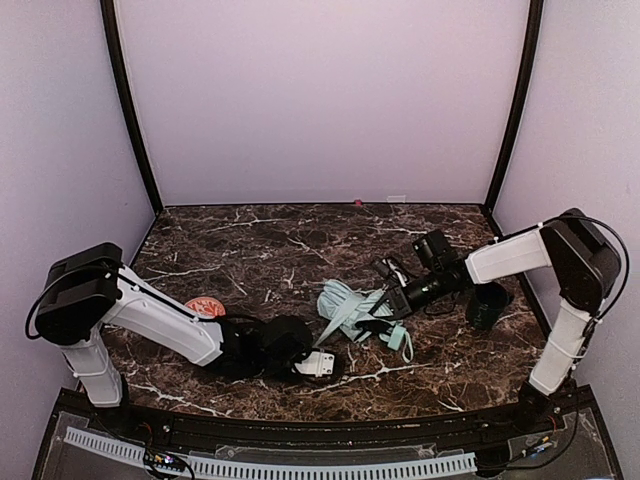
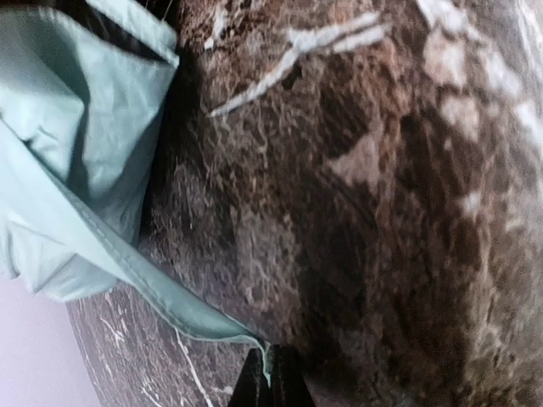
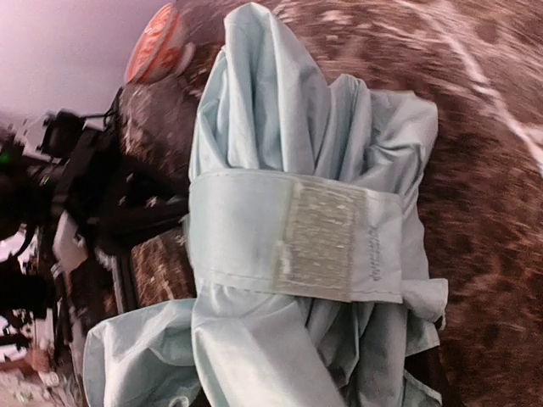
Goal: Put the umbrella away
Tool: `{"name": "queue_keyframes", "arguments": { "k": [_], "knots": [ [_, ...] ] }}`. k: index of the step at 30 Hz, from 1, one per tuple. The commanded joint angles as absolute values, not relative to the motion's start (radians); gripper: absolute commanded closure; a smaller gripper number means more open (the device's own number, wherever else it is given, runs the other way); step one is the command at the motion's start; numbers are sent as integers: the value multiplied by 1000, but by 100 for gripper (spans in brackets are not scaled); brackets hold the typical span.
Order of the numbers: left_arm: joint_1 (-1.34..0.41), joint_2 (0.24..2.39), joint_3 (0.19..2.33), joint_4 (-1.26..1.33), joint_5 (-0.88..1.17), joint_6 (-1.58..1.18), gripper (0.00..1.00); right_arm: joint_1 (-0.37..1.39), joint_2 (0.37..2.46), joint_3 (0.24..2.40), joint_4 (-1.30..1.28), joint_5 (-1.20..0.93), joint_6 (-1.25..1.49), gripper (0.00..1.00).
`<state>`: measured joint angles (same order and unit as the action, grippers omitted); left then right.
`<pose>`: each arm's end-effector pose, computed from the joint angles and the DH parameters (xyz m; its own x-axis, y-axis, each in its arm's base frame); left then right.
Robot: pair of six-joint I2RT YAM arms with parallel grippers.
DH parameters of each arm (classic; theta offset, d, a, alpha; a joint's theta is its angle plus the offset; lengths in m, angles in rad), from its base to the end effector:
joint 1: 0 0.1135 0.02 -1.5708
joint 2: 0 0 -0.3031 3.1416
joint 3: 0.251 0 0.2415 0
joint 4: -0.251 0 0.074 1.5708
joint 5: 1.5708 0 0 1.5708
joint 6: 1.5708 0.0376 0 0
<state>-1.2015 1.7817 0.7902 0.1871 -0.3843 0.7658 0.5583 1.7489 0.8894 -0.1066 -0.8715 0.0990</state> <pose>0.1349 -0.3094 0.1685 0.3468 0.8843 -0.3127 0.7358 -0.0497 0.6754 0.2627 0.1980 0.1930 -0.7645 -0.4025 -0.5035 -0.6376 0.3570 0.6827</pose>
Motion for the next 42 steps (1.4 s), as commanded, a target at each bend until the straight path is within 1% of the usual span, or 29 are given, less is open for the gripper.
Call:
{"name": "queue_keyframes", "arguments": {
  "k": [1, 3, 4, 6, 9, 13, 16, 19, 21, 24, 27, 28, 36, 38, 39, 40, 42],
  "knots": [
    [-1236, 1876, 815, -51, -285, 689, 100, 501, 1793, 890, 99, -762, 329, 100],
    [-1240, 1892, 825, -55, -270, 687, 100, 492, 1804, 903, 64, -698, 329, 100],
    [-1242, 1896, 827, -57, -259, 688, 100, 487, 1808, 908, 40, -671, 322, 98],
    [-1244, 1900, 824, -71, -242, 680, 100, 478, 1804, 912, -1, -630, 307, 92],
    [-1246, 1901, 807, -108, -221, 660, 100, 467, 1781, 905, -50, -599, 287, 81],
    [-1244, 1930, 789, -94, -234, 662, 100, 467, 1748, 915, -109, -623, 241, 70],
    [-1231, 1947, 798, -74, -237, 678, 100, 476, 1736, 959, -205, -642, 173, 66],
    [-1210, 1948, 791, -50, -241, 686, 100, 498, 1697, 993, -274, -575, 120, 54],
    [-1202, 1949, 792, -42, -244, 690, 100, 517, 1671, 1013, -314, -561, 80, 53],
    [-1200, 1955, 797, -37, -239, 697, 100, 554, 1625, 1044, -374, -548, 26, 48],
    [-1199, 1960, 797, -32, -241, 702, 100, 588, 1601, 1074, -425, -532, -15, 48],
    [-1197, 1959, 798, -33, -241, 702, 100, 600, 1565, 1082, -438, -518, -25, 47],
    [-1199, 1959, 797, -37, -248, 691, 100, 787, 1478, 1071, -464, -319, -273, 45],
    [-1199, 1956, 797, -38, -247, 690, 100, 806, 1469, 1055, -449, -299, -315, 42],
    [-1200, 1955, 797, -37, -246, 690, 100, 810, 1469, 1047, -436, -274, -335, 38],
    [-1198, 1954, 796, -37, -245, 690, 100, 815, 1476, 1046, -426, -245, -344, 37],
    [-1199, 1952, 795, -37, -244, 691, 100, 822, 1504, 1072, -455, -217, -362, 38]
  ]
}}
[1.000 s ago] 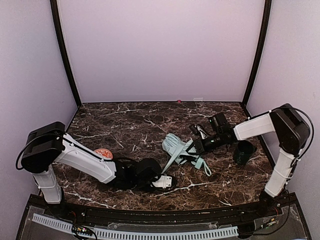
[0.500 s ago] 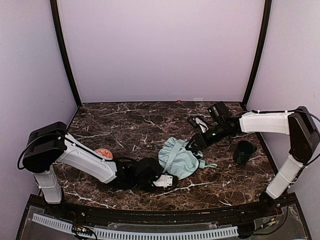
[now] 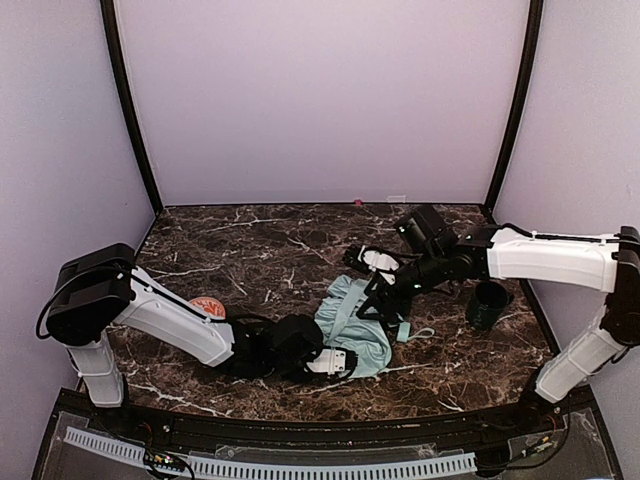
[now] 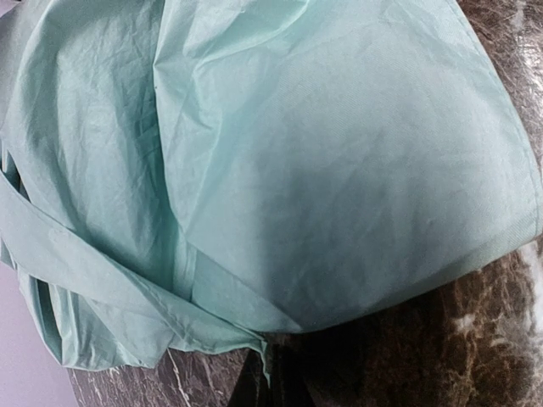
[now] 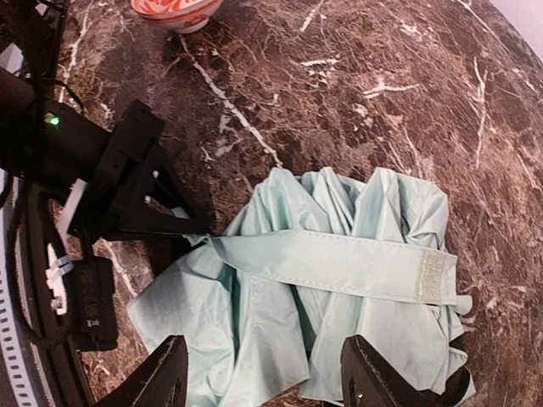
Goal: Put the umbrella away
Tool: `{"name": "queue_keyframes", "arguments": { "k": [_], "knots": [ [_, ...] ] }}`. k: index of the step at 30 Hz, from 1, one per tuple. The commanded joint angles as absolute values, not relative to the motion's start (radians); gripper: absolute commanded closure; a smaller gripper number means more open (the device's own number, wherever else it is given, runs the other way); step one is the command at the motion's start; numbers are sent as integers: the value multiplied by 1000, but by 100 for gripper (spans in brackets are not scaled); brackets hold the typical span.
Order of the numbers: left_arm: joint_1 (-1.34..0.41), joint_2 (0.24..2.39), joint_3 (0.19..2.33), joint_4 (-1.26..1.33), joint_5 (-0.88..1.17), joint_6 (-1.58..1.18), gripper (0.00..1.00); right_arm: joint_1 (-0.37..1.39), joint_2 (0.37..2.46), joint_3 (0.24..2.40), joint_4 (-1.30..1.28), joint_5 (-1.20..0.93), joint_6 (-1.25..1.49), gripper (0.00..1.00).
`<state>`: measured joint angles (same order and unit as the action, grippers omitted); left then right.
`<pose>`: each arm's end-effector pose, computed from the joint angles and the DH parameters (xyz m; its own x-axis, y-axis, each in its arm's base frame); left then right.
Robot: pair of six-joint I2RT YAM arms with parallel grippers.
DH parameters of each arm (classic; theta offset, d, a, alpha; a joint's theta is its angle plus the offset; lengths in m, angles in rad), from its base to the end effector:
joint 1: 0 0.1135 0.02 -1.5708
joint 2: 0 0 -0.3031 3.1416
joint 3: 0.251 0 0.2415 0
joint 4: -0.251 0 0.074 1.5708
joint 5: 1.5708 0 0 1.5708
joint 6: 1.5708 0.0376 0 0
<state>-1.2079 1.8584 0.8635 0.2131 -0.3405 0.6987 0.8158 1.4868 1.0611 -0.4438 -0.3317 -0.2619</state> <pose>0.1400 -0.3334 0.1635 0.3212 0.8621 -0.3920 0.7712 0.0022 0.6366 0.1988 0.2291 0.2899 -0.2902 -0.6656 -0.6876 -0.9397 0.3340 0.0733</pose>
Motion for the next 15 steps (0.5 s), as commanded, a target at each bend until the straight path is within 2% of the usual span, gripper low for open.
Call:
{"name": "queue_keyframes", "arguments": {
  "k": [1, 6, 15],
  "knots": [
    [-1199, 1951, 794, -36, -244, 689, 100, 827, 1520, 1092, -481, -214, -364, 40],
    [-1199, 1936, 784, -28, -245, 678, 100, 849, 1505, 1071, -493, -157, -195, 45],
    [-1199, 1934, 787, -35, -236, 682, 100, 852, 1316, 780, -346, -103, 386, 43]
  ]
}}
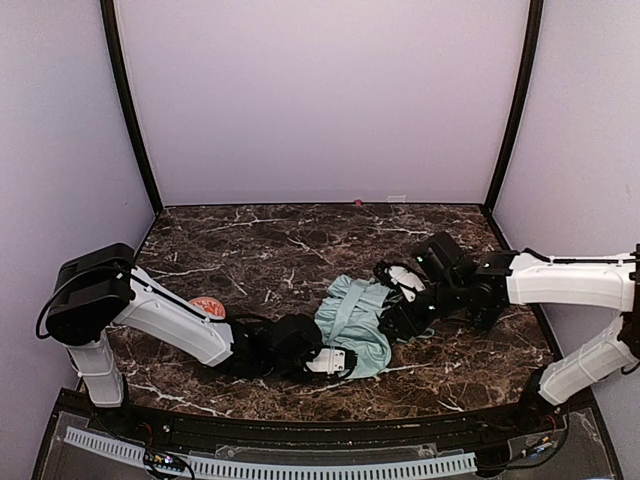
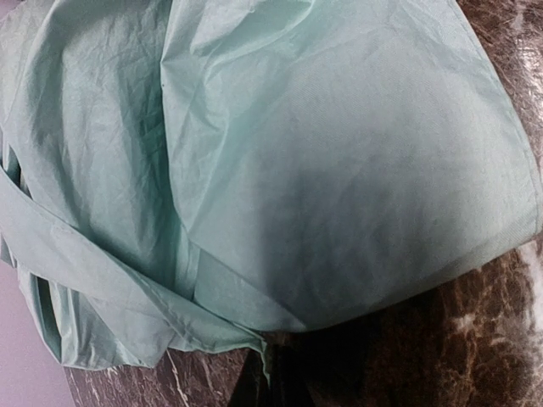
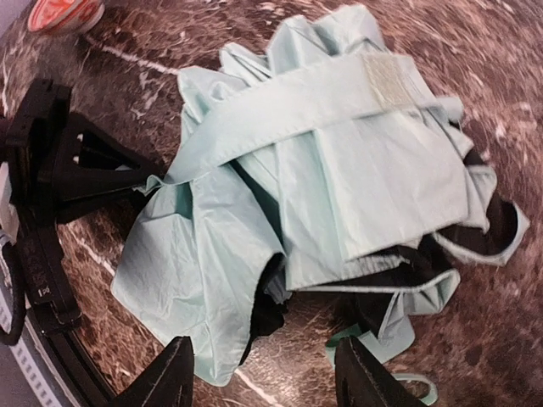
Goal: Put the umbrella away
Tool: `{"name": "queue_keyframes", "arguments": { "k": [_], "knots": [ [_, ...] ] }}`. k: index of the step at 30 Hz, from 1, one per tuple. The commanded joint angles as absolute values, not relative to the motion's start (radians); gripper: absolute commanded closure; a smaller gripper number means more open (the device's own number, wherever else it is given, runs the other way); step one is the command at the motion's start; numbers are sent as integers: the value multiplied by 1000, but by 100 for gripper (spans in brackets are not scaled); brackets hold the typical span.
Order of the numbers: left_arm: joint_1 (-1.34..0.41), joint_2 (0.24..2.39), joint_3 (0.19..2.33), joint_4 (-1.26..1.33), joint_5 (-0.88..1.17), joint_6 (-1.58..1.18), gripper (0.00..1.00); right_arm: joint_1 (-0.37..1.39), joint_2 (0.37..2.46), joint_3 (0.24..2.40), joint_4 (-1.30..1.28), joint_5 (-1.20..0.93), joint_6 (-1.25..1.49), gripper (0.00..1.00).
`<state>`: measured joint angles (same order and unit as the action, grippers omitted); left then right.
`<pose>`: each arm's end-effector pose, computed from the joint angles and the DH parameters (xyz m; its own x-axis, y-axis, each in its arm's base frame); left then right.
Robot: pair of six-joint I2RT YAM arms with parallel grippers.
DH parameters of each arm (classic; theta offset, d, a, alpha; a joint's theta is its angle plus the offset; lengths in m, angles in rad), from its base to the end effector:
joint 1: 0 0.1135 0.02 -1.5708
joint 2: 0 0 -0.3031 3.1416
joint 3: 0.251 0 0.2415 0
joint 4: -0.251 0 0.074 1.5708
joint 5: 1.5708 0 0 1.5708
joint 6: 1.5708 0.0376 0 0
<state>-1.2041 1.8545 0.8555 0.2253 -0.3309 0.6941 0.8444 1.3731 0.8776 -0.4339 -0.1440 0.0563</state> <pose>0.1406 -0.3319 0.1637 0.3189 0.8571 -0.4046 0.7748 0.0101 0.6321 0.1695 0.1989 0.2631 -0.5762 -0.5647 -0.5909 -0.7656 0.6259 0.1485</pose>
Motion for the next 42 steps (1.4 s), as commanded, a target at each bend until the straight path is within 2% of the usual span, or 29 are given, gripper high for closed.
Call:
{"name": "queue_keyframes", "arguments": {
  "k": [1, 5, 8, 10, 12, 14, 17, 23, 30, 37, 42],
  "knots": [
    [-1198, 1934, 786, -35, -236, 683, 100, 852, 1300, 742, -309, -119, 442, 43],
    [-1200, 1934, 788, -38, -237, 683, 100, 859, 1300, 597, -41, -286, 591, 48],
    [-1198, 1934, 791, -40, -239, 681, 100, 875, 1365, 575, 119, -413, 603, 55],
    [-1200, 1933, 792, -45, -242, 678, 100, 876, 1405, 577, 184, -456, 597, 66],
    [-1199, 1931, 790, -44, -241, 678, 100, 877, 1446, 598, 218, -502, 573, 87],
    [-1199, 1929, 791, -44, -245, 677, 100, 879, 1472, 634, 246, -555, 545, 100],
    [-1200, 1922, 796, -45, -253, 679, 100, 877, 1468, 685, 329, -586, 516, 100],
    [-1219, 1897, 816, -71, -276, 682, 100, 834, 1573, 804, 286, -436, 499, 100],
    [-1212, 1847, 791, -57, -301, 637, 100, 781, 1574, 765, 274, -285, 474, 100],
    [-1113, 1778, 845, -79, -300, 457, 100, 789, 1526, 681, 386, -498, 375, 100],
    [-1077, 1641, 862, -29, -148, 367, 100, 791, 1548, 665, 429, -611, 353, 100]
  ]
}}
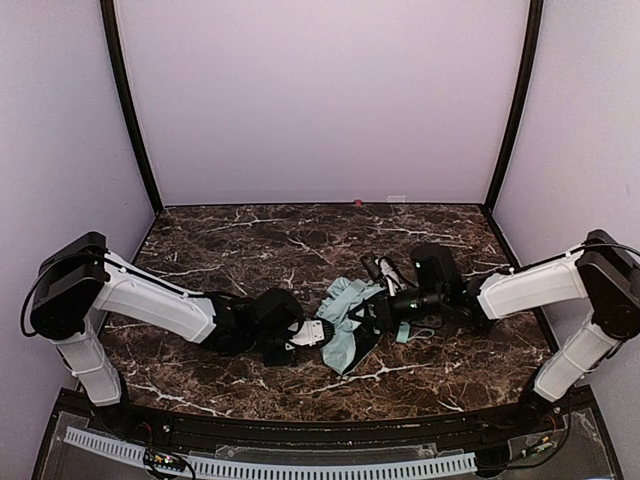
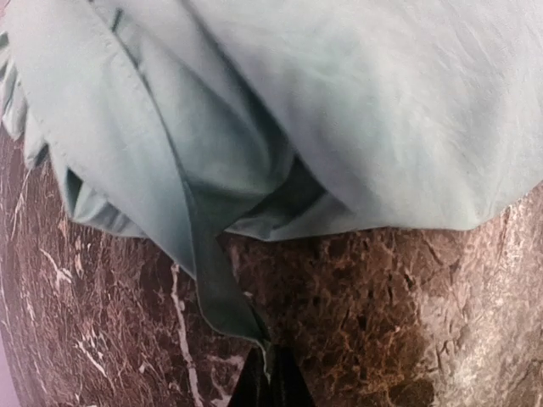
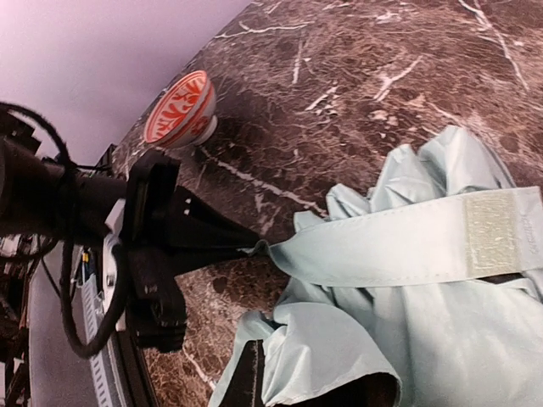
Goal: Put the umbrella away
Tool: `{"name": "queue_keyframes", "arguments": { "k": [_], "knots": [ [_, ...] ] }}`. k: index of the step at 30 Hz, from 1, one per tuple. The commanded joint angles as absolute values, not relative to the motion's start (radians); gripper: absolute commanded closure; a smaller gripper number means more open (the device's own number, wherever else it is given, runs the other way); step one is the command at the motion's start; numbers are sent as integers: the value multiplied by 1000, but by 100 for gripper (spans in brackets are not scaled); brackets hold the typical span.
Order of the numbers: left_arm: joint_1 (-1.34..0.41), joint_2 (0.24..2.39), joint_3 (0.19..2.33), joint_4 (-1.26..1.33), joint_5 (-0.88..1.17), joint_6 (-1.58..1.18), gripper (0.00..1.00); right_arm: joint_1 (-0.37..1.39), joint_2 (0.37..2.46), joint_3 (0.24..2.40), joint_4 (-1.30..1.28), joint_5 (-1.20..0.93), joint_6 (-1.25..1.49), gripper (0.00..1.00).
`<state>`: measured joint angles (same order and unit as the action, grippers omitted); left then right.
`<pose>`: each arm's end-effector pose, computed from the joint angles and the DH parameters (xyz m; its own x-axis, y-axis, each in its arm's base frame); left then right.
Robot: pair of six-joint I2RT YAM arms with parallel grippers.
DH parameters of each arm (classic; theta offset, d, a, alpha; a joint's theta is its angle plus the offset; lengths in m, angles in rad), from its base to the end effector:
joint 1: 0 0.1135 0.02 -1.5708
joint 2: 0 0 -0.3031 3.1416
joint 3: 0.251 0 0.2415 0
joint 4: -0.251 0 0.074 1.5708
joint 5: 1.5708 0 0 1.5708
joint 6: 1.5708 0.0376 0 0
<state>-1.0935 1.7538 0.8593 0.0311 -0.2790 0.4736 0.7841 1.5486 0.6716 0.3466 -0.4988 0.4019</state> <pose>0.1654 -0.2972 0.1829 0.0412 0.8747 -0.4829 0.8460 0.2266 0.4827 0.2006 0.2255 0.2209 -0.6865 -0.1995 -0.6992 -0.6995 0.4438 0.5601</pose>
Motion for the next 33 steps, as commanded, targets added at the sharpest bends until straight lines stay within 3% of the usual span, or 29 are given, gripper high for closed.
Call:
{"name": "queue_keyframes", "arguments": {
  "k": [1, 11, 22, 33],
  "knots": [
    [-1076, 1616, 862, -17, -110, 363, 100, 791, 1565, 674, 421, -602, 351, 100],
    [-1089, 1482, 866, -3, 30, 341, 100, 786, 1699, 723, 478, -515, 360, 100],
    [-1252, 1601, 858, -145, -10, 484, 100, 685, 1756, 627, 717, -415, 675, 100],
    [-1256, 1812, 894, -234, -51, 543, 100, 680, 1572, 610, 512, -440, 666, 84]
  ]
}}
